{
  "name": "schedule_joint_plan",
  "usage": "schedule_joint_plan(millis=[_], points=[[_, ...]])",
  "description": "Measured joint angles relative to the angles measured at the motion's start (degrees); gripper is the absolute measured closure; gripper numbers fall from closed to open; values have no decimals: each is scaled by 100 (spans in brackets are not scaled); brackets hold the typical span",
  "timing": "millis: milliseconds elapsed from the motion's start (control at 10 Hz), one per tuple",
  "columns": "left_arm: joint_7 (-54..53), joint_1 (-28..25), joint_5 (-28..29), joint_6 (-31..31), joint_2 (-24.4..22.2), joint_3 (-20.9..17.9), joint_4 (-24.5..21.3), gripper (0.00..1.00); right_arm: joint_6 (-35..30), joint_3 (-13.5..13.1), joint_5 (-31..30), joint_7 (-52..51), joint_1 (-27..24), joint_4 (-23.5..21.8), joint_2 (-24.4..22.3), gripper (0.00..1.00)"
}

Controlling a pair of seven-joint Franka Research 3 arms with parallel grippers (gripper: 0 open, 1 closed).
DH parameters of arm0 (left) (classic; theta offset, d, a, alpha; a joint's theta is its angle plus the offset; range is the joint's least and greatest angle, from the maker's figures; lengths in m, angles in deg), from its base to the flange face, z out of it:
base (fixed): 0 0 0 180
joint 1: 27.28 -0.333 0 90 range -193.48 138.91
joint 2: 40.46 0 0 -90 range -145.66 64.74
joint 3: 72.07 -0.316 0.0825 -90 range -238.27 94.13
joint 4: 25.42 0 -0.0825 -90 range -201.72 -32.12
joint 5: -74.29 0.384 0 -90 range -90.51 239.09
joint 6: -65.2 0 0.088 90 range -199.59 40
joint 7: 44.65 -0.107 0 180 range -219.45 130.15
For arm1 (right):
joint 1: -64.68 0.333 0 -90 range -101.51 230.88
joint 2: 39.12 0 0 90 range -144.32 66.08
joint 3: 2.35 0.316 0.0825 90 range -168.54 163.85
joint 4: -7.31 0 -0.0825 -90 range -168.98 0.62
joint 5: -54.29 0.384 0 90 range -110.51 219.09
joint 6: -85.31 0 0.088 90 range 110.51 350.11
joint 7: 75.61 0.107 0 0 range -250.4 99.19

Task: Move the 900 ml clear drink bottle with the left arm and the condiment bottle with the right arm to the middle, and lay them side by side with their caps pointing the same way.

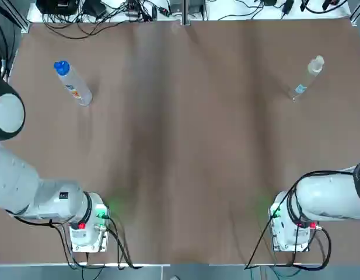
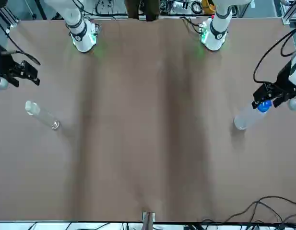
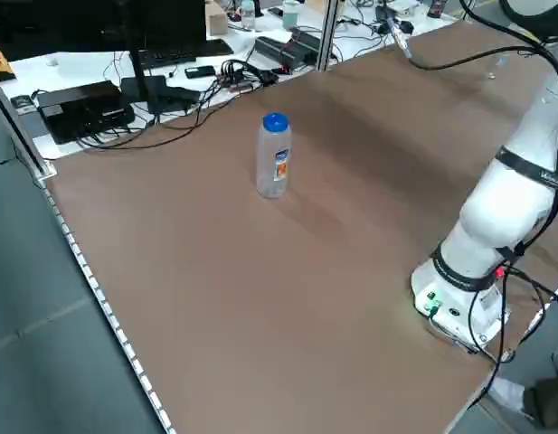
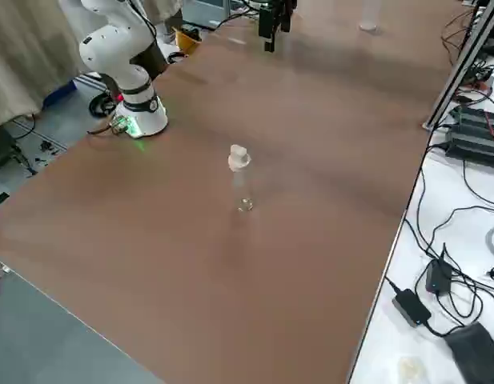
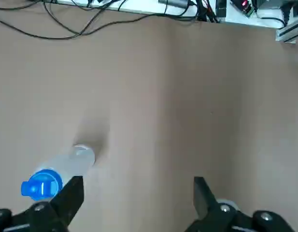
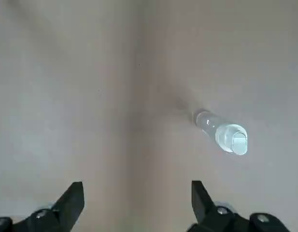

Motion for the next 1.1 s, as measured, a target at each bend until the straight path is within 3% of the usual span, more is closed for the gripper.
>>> schedule_joint_plan(millis=[500, 700, 1100], points=[[52, -85, 4, 16, 37, -31, 9, 0, 0, 1, 0, 0, 0, 0, 0, 2], [52, -456, 5, 77, 234, -55, -111, 0, 0, 0, 0, 0, 0, 0, 0, 2], [-412, -1137, 5, -354, 562, -70, -853, 0, 0, 1, 0, 0, 1, 0, 0, 2]])
